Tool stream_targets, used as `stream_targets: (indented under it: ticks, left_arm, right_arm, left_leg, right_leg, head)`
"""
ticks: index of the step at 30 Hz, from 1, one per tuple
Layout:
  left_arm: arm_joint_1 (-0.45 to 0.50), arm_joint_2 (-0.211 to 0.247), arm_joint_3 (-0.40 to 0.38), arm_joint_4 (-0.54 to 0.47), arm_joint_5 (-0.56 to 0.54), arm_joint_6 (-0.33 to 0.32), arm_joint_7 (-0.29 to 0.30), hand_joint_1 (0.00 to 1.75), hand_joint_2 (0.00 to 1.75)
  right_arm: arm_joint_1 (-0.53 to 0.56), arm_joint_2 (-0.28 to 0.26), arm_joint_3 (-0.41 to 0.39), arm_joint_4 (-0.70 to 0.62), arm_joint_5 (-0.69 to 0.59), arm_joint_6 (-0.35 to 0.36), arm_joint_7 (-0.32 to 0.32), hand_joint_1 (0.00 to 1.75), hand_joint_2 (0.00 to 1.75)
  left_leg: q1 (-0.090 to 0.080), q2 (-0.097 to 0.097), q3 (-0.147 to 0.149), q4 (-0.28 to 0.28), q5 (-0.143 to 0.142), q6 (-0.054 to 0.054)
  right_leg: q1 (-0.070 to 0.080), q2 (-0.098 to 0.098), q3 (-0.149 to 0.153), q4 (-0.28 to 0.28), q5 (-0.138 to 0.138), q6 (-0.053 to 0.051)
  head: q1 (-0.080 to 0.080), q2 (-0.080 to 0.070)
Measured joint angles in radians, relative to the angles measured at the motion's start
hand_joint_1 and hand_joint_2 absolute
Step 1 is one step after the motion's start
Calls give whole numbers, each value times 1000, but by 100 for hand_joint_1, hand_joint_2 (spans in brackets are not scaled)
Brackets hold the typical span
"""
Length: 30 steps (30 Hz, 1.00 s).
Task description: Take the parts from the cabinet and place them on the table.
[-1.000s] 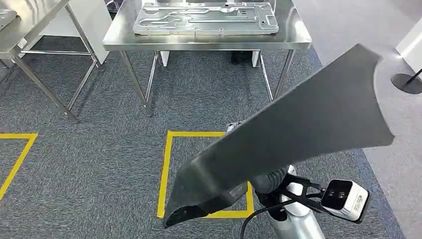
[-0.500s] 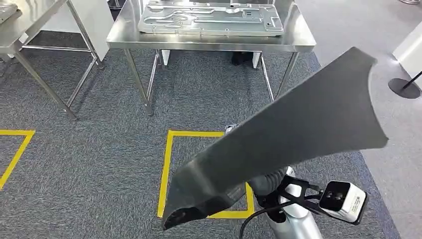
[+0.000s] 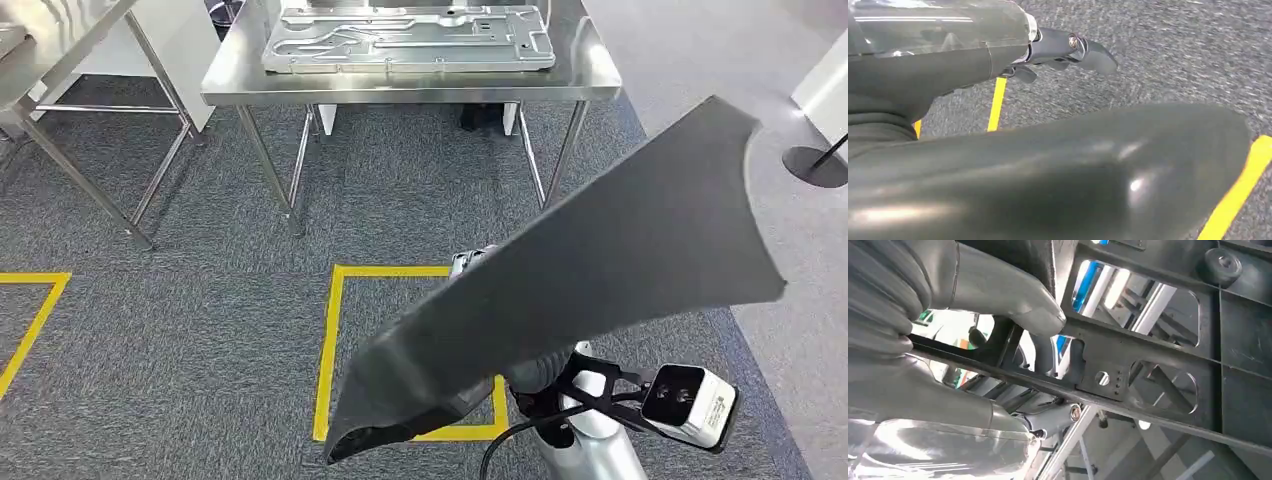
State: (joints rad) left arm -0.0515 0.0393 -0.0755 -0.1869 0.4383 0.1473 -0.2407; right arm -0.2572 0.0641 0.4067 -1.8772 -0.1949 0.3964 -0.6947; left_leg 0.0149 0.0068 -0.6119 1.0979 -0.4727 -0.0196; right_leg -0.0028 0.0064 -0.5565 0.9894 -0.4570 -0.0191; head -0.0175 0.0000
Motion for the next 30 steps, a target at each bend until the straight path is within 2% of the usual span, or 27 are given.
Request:
stream_targets:
  ticks: [1, 2, 8, 11, 12, 13, 14, 15, 16, 17, 18, 19, 22, 23, 24, 25, 26, 27, 28, 29, 30]
  left_arm:
    - [0, 0, 0, 0, 0, 0, 0, 0, 0]
    - [-1, 0, 0, 0, 0, 0, 0, 0, 0]
    - [-2, 0, 0, 0, 0, 0, 1, 0, 0]
    - [-2, 2, 0, 0, -2, 0, 2, 0, 0]
    - [-4, 2, 0, 0, -3, -1, 4, 0, 0]
    - [-4, 3, 0, 0, -3, -1, 5, 0, 0]
    - [-3, 3, 1, 0, -3, -1, 6, 0, 0]
    - [-3, 3, 1, 0, -3, -1, 6, 0, 0]
    - [-3, 3, 1, 0, -3, -1, 6, 0, 0]
    - [-4, 3, 1, 0, -4, -1, 6, 0, 0]
    - [-4, 3, 1, 0, -5, -1, 6, 0, 0]
    - [-4, 3, 1, 0, -5, -2, 6, 0, 0]
    - [-6, 4, 1, 0, -9, -2, 6, 0, 0]
    - [-7, 4, 1, 0, -10, -2, 5, 0, 0]
    - [-8, 7, 1, 0, -10, -2, 5, 0, 0]
    - [-8, 6, 1, 0, -11, -3, 5, 0, 0]
    - [-7, 5, 1, 0, -12, -3, 5, 0, 0]
    - [-7, 6, 1, 0, -12, -2, 5, 0, 0]
    - [-6, 7, 1, 0, -12, -2, 5, 0, 0]
    - [-4, 7, 1, 0, -13, -1, 6, 0, 0]
    - [-2, 7, 1, 0, -13, -1, 6, 0, 0]
  right_arm:
    - [-1, 0, 0, 0, -1, -1, 0, 150, 175]
    - [-1, 0, 0, 0, -2, -1, 0, 150, 175]
    - [-2, 0, 0, 0, -2, -1, 0, 150, 175]
    - [-5, 0, 0, 0, -8, -7, 0, 150, 175]
    - [-15, -2, 0, -2, -20, -24, 0, 150, 175]
    - [-15, -3, 0, -2, -22, -24, 0, 150, 175]
    - [-15, -5, 0, -2, -23, -25, 0, 150, 175]
    - [-16, -6, 0, -2, -26, -27, 0, 150, 175]
    - [-16, -7, 0, -2, -26, -29, 0, 150, 175]
    - [-18, -7, 0, -2, -26, -31, 0, 150, 175]
    - [-20, -7, 0, -2, -26, -34, 0, 150, 175]
    - [-24, -7, 0, -2, -27, -36, 0, 150, 175]
    - [-26, -9, 0, -2, -29, -39, 0, 150, 175]
    - [-26, -10, 0, -2, -29, -39, 0, 150, 175]
    - [-26, -10, 0, -5, -29, -39, 0, 150, 175]
    - [-28, -10, 0, -5, -29, -39, 0, 150, 175]
    - [-30, -10, 0, -5, -30, -39, 0, 150, 175]
    - [-28, -10, 0, -5, -30, -39, 0, 150, 175]
    - [-27, -11, 0, -5, -30, -39, 0, 150, 175]
    - [-26, -11, 0, -5, -30, -39, 0, 150, 175]
    - [-25, -11, 0, -5, -30, -37, 0, 150, 175]
  left_leg:
    - [0, -1, 38, -85, 23, 5]
    - [-2, -2, 46, -90, 9, 9]
    - [-5, -2, 45, -92, 9, 10]
    - [-8, -4, 40, -93, 14, 29]
    - [0, -1, 47, -103, 18, 47]
    - [-1, -1, 46, -103, 17, 49]
    - [-1, -1, 47, -103, 16, 48]
    - [-1, -1, 50, -103, 15, 48]
    - [-1, -3, 53, -102, 13, 46]
    - [-1, -4, 59, -102, 10, 44]
    - [-2, -5, 63, -103, 8, 40]
    - [-6, -5, 61, -102, 5, 34]
    - [-2, -2, 62, -105, 3, 17]
    - [-5, -2, 65, -107, 2, 10]
    - [-1, -3, 66, -99, -7, 7]
    - [-2, -3, 49, -59, -31, 4]
    - [-1, -3, 15, 11, -68, 0]
    - [-1, -3, -31, 101, -108, -4]
    - [-1, -3, -73, 179, -135, -7]
    - [-1, -3, -103, 225, -138, -9]
    - [0, -3, -103, 210, -112, -9]
  right_leg:
    - [0, 0, 0, 5, -5, 4]
    - [5, 1, -1, 8, -7, 7]
    - [8, 1, -4, 10, -8, 9]
    - [6, 1, -5, 8, -7, 25]
    - [-4, -1, -111, 236, -130, 50]
    - [-5, -1, -156, 319, -154, 53]
    - [-6, -2, -173, 341, -146, 54]
    - [-6, -2, -163, 310, -116, 53]
    - [-6, -2, -130, 239, -70, 50]
    - [-5, -2, -81, 135, -17, 44]
    - [-4, -5, -36, 42, 23, 37]
    - [3, -8, -24, 14, 6, 33]
    - [10, -4, -29, 12, 7, 19]
    - [5, -3, -26, 5, 11, 13]
    - [-2, -5, -15, -6, 15, 7]
    - [-2, -6, -9, -10, 14, 0]
    - [-2, -6, -8, -10, 12, -3]
    - [0, -6, -7, -10, 10, -6]
    - [1, -6, -7, -9, 9, -8]
    - [2, -5, -6, -8, 7, -8]
    - [2, -3, -3, -8, 5, -7]
  head:
    - [0, 0]
    - [0, 0]
    - [0, 0]
    - [0, 0]
    - [0, 0]
    - [0, 0]
    - [0, 0]
    - [0, 0]
    - [0, 0]
    - [0, 0]
    - [0, 0]
    - [0, 0]
    - [0, 0]
    - [0, 0]
    - [0, 0]
    - [0, 0]
    - [0, 0]
    - [0, 0]
    - [0, 0]
    - [0, 0]
    - [0, 0]
